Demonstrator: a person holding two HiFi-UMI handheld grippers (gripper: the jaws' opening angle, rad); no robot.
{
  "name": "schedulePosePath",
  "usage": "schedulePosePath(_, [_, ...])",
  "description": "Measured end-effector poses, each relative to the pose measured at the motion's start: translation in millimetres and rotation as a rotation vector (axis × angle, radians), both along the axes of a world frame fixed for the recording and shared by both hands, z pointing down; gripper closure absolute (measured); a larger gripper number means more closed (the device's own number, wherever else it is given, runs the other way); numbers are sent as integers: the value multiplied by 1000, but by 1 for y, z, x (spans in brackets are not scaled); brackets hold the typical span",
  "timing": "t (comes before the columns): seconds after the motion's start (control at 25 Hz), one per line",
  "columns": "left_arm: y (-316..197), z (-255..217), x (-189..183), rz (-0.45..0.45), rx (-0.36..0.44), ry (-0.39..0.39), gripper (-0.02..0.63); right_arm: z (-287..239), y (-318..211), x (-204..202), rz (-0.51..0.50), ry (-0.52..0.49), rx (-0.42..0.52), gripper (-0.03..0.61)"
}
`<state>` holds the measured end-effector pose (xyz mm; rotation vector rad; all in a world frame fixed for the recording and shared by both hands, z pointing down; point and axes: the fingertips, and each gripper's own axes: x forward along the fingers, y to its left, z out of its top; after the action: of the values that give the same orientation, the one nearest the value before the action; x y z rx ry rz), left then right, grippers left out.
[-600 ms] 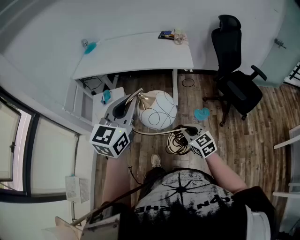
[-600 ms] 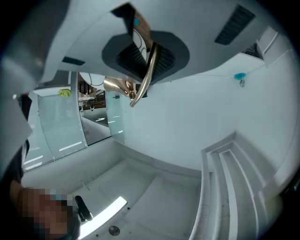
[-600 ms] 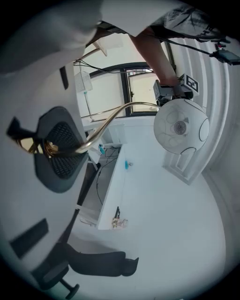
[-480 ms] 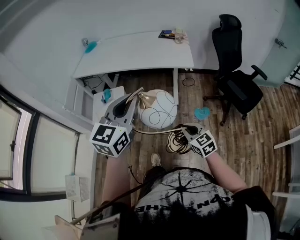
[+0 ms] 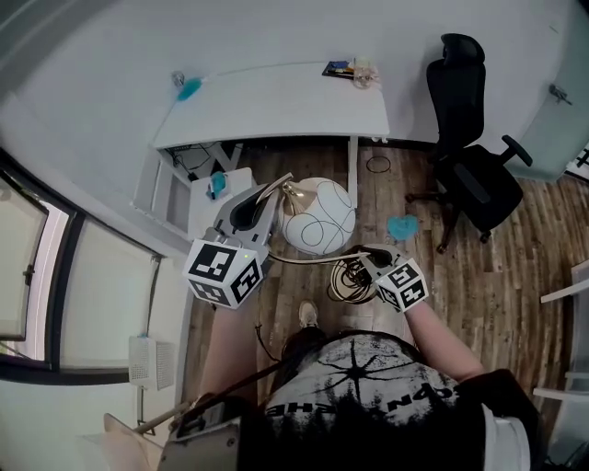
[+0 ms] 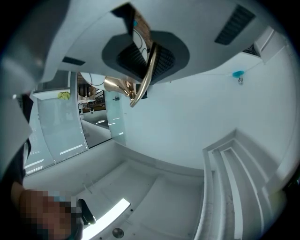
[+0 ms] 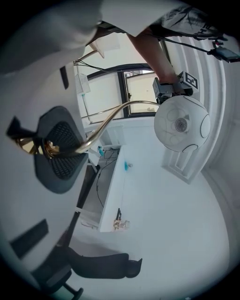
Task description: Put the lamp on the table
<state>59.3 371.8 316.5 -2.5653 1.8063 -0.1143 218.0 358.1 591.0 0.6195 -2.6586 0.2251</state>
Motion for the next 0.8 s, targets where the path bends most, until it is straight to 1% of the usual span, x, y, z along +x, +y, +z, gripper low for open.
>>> schedulePosePath(0.12, [1, 0, 5, -2, 2, -8, 591, 1, -3, 2, 0, -8, 2, 557])
schedulePosePath(0.28, [-1, -3, -2, -20, 4, -14, 591, -2, -7, -3, -8, -13, 10, 557])
schedulePosePath(0.44, [-6, 1, 4, -34, 0, -25, 591, 2, -12, 0, -11, -17, 13, 557])
schedulePosePath(0.8, [-34, 10, -8, -13, -24, -14, 591, 13, -34, -12, 15, -8, -21, 557])
